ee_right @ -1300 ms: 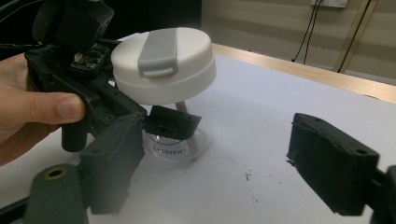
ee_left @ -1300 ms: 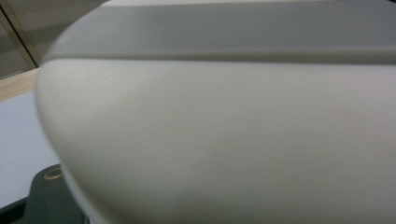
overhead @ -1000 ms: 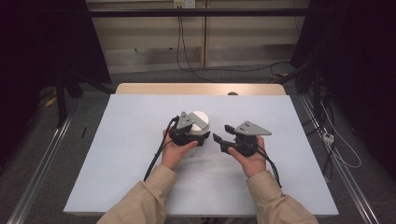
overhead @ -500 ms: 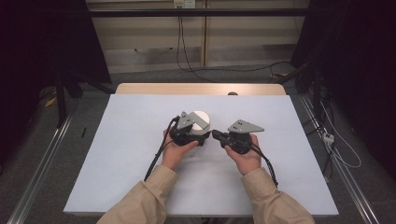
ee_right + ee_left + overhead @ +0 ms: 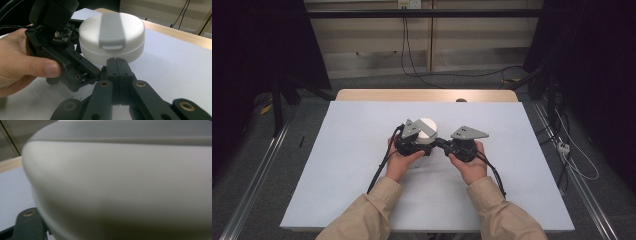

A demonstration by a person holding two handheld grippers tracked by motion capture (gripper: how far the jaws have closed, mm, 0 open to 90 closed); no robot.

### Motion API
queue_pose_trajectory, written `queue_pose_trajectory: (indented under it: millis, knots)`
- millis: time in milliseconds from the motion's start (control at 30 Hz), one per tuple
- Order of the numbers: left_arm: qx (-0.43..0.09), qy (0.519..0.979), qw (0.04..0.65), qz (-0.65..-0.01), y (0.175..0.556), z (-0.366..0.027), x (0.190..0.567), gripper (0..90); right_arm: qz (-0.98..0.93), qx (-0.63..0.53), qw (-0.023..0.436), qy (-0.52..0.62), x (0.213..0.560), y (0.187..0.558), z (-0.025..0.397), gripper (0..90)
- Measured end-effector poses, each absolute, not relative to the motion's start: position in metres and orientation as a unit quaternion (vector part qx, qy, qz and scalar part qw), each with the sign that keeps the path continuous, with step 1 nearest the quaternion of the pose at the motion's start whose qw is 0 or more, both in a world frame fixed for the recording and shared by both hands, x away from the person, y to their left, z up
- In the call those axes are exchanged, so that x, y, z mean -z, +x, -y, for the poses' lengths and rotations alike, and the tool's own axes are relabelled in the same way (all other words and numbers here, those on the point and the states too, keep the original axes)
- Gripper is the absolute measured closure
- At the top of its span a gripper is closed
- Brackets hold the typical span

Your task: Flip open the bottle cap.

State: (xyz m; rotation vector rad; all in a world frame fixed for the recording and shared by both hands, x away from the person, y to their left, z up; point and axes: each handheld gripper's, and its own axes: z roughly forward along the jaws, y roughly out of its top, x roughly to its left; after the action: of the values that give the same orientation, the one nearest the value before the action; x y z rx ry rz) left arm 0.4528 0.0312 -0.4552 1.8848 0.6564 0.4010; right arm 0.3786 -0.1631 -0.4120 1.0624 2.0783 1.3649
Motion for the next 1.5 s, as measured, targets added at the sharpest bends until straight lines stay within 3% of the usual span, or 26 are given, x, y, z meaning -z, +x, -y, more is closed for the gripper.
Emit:
queue_pose_trajectory:
  millis: [1500]
  knots:
    - [-0.165,0.787,0.527,-0.275,0.454,-0.031,0.456,18.3,-0.745,-0.51,0.233,0.362,0.381,0.394,0.145,90.0]
